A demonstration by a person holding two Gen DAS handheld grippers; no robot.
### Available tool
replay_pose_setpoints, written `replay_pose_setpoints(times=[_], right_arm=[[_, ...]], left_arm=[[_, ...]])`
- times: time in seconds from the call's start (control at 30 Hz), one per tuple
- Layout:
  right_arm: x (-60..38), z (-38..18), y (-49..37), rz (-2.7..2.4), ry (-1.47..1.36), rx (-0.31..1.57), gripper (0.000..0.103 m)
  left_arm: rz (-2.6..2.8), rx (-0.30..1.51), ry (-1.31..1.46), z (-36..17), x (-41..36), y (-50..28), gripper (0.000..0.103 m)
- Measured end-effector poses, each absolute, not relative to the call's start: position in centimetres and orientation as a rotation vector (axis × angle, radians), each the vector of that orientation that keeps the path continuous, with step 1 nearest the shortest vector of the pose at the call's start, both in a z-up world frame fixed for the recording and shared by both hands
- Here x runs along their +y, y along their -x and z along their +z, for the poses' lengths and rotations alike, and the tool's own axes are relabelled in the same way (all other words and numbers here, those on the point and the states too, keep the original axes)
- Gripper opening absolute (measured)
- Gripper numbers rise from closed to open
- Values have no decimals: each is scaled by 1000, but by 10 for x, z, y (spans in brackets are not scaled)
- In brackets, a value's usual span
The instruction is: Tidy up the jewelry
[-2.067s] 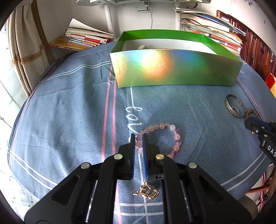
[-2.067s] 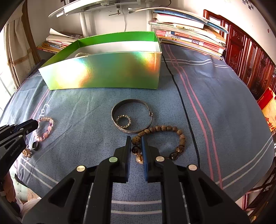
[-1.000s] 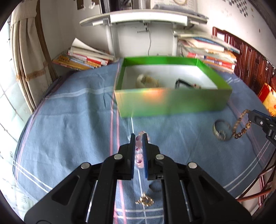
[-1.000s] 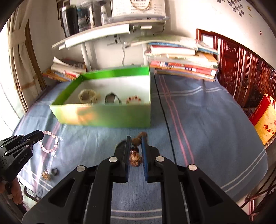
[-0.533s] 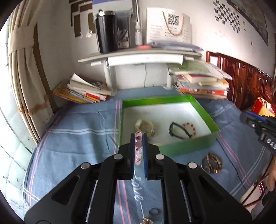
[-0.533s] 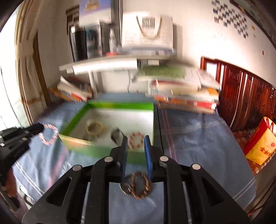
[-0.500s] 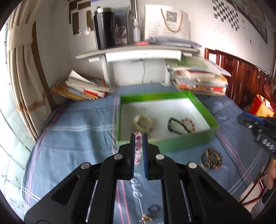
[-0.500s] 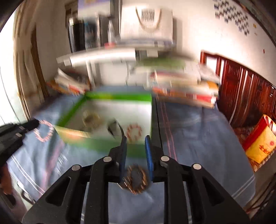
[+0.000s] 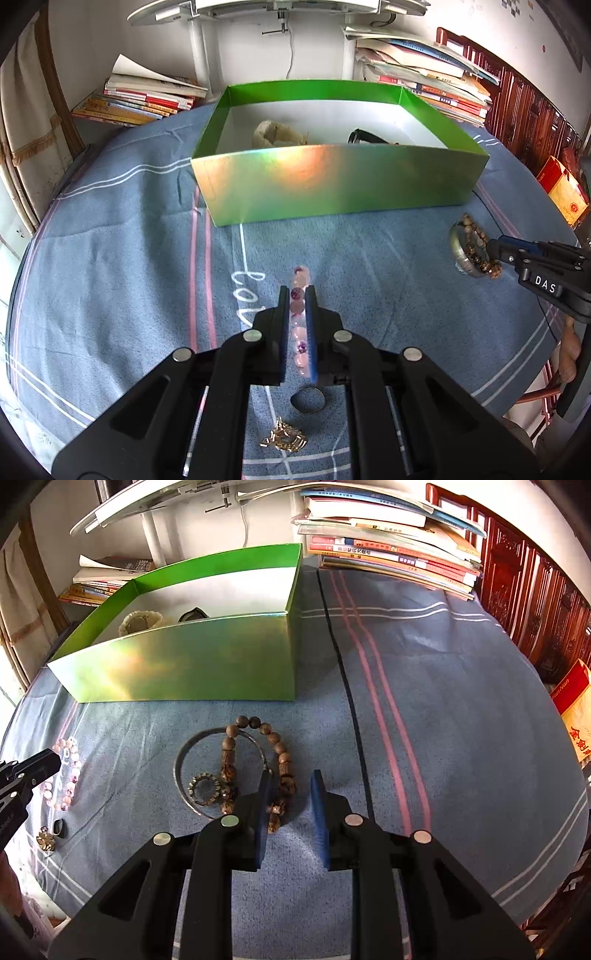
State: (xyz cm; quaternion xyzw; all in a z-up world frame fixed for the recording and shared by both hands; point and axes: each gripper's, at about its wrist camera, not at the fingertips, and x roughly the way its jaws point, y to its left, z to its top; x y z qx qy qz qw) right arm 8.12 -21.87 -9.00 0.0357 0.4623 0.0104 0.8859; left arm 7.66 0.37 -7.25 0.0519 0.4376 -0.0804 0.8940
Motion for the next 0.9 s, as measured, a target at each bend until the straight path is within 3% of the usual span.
replay_pose_setpoints(times=[0.07, 0.23, 0.3, 0.47, 0.57, 0.67, 0.73, 0.9], right_arm=[[-219, -93, -81, 15, -59, 971, 12], [-225, -83, -68, 1, -62, 935, 11], [-226, -78, -66, -17, -50, 922, 12], [-227, -82, -64, -41, -41, 936, 12], [-229, -90, -67, -60, -44, 951, 23], [-229, -93, -68, -64, -36, 943, 23], [-226, -94, -67, -42, -32, 943, 11], [-218, -84, -61, -4, -17, 919, 11]], left_arm=[[-163, 918, -107, -76, 6, -77, 9], [-143, 929, -91, -81, 16, -79, 9], [-140, 927, -90, -81, 20, -79, 17], [-142, 959, -86, -91, 26, -83, 21], [-141, 955, -105, -93, 23, -83, 24], [-145, 951, -122, -94, 21, -82, 21], [-153, 953, -127, -94, 19, -82, 9], [-135, 948, -123, -90, 16, -82, 8]])
